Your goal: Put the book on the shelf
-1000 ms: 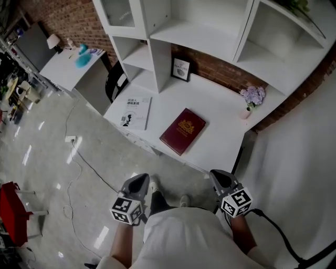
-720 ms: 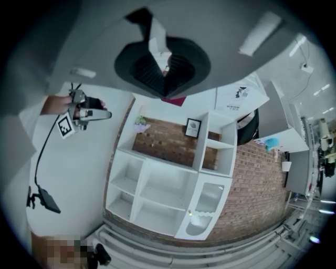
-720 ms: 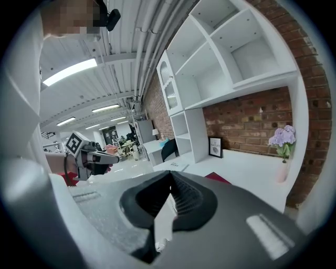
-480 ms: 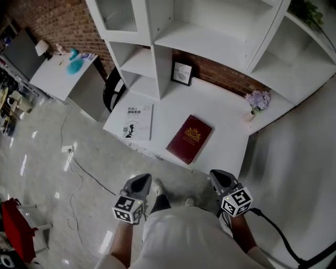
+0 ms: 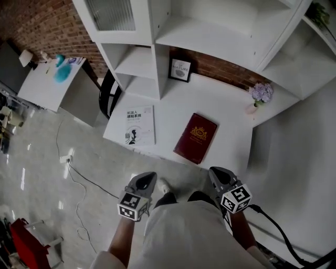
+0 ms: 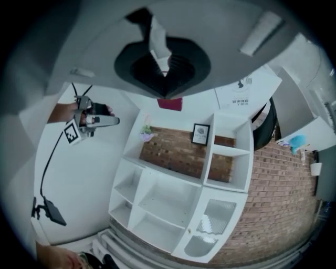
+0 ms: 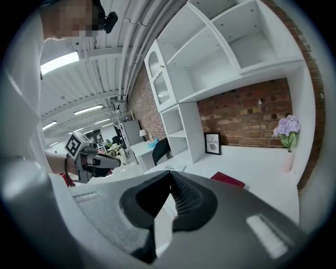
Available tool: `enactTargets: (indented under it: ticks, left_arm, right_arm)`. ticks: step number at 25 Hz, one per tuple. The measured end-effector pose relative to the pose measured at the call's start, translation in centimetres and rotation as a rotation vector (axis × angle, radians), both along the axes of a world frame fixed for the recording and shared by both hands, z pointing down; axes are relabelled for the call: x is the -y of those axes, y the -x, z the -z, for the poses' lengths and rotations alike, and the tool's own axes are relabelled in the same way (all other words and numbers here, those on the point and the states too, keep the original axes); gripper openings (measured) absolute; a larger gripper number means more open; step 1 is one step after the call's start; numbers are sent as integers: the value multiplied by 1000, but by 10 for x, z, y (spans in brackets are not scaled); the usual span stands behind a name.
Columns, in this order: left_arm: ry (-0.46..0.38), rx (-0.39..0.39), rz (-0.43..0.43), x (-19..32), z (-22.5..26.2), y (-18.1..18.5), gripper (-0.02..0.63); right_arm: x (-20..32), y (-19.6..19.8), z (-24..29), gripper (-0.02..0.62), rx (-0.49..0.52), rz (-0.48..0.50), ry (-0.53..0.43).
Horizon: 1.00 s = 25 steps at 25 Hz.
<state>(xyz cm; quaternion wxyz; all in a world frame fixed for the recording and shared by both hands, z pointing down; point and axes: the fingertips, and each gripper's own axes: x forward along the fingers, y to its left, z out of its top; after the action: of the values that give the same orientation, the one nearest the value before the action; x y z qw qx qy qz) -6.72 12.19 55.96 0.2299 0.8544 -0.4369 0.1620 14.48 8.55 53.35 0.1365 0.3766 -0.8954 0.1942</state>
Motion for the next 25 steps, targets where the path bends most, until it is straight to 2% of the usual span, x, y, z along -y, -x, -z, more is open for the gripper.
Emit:
enactTargets:
  ticks: [8,17,25]
  left_arm:
    - [35,-11,-95,29,-32,-11,6]
    - [61,-30,-109,78,-64,-43,8]
    - [176,2,-193,121,-132,-64,20]
  right_arm:
    - [7,14,-22,2,8,15,75]
    - [24,-5,-78,7,-29,91,209]
    - [46,-16,-147,98,-64,135,338]
